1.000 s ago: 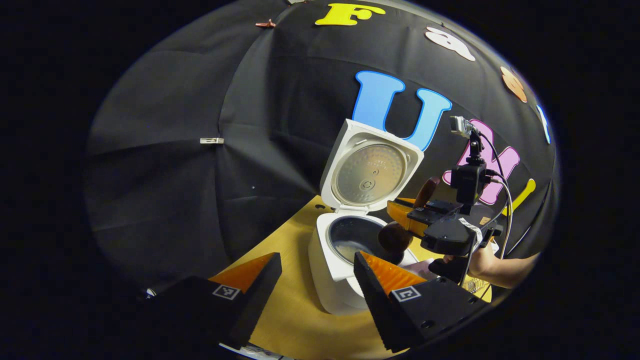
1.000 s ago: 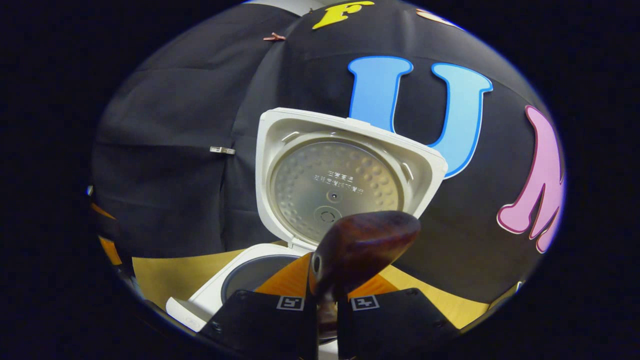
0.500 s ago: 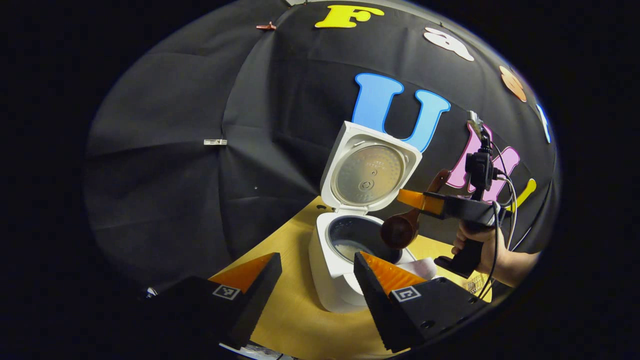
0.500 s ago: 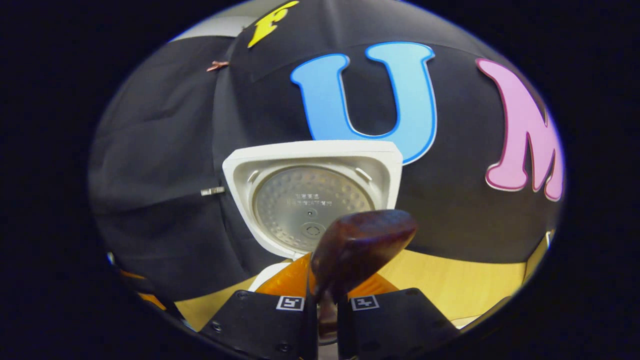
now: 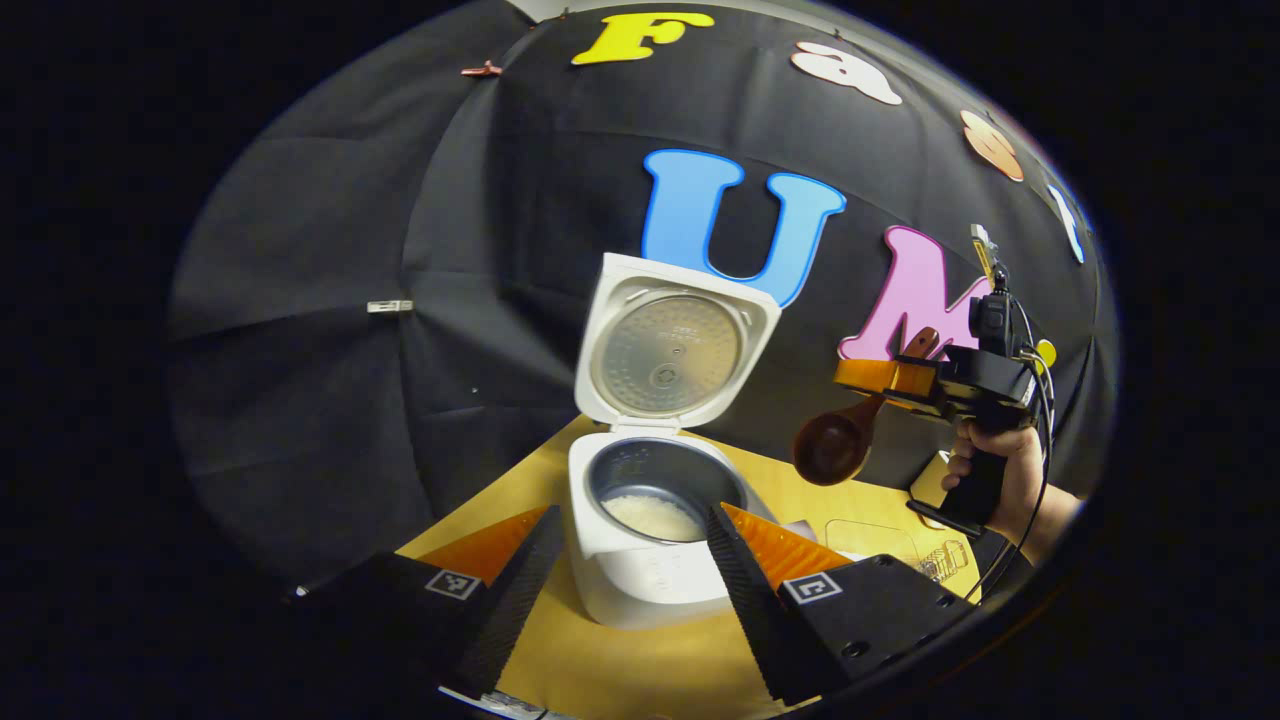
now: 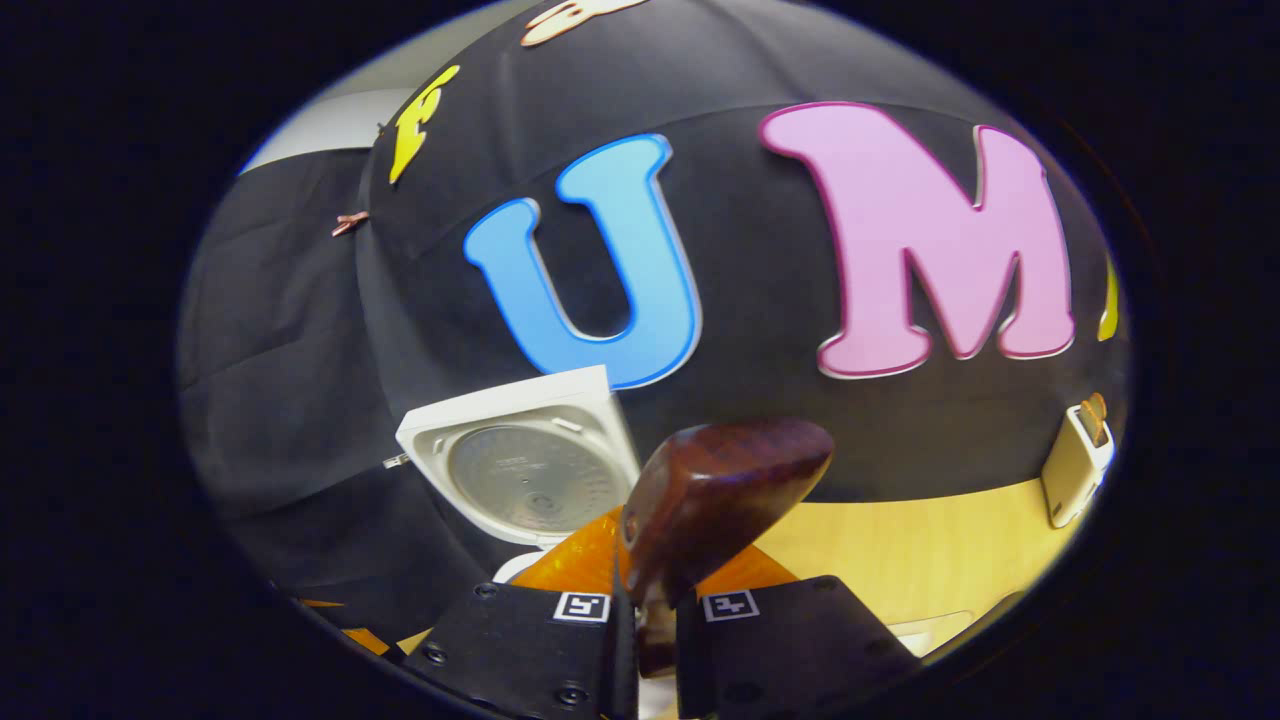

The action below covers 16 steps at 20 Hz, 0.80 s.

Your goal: Close the left gripper, press the button to open the rice cooker; take a wooden spoon from the chopstick holder with the right hand, scoop a spoonful of rice and pour it into the rice cooker, then put the wooden spoon back into the chopstick holder.

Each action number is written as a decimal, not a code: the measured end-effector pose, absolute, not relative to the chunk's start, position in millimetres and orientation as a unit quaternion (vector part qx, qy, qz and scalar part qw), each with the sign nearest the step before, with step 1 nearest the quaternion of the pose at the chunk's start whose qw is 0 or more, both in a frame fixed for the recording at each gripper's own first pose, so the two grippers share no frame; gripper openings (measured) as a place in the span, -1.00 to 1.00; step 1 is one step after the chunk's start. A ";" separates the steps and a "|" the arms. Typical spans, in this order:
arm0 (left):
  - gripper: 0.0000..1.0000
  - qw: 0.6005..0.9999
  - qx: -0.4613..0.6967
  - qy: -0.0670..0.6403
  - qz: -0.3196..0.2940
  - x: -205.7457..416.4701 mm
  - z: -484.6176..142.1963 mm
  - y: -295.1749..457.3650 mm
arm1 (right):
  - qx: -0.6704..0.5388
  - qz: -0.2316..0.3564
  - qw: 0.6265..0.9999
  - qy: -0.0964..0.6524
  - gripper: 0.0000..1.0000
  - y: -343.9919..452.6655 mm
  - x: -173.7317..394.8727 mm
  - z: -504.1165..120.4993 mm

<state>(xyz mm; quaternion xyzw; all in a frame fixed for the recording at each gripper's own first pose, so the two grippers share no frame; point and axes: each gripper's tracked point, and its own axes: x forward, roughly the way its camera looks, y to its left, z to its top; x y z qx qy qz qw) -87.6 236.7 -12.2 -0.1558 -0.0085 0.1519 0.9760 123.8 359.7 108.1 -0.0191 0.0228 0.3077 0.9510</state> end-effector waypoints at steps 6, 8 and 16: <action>0.88 0.983 -0.148 -0.009 0.107 -55.9 5.8 163.0 | 0.001 0.219 0.976 0.003 -0.63 211.6 153.6 142.8; 0.87 0.984 -0.145 -0.005 0.104 -49.2 10.6 147.2 | 0.005 0.184 0.983 -0.001 -0.63 152.4 167.2 145.3; 0.88 0.986 -0.122 0.004 0.110 -32.7 17.5 98.5 | 0.020 0.054 0.998 0.015 -0.63 -41.9 203.1 114.0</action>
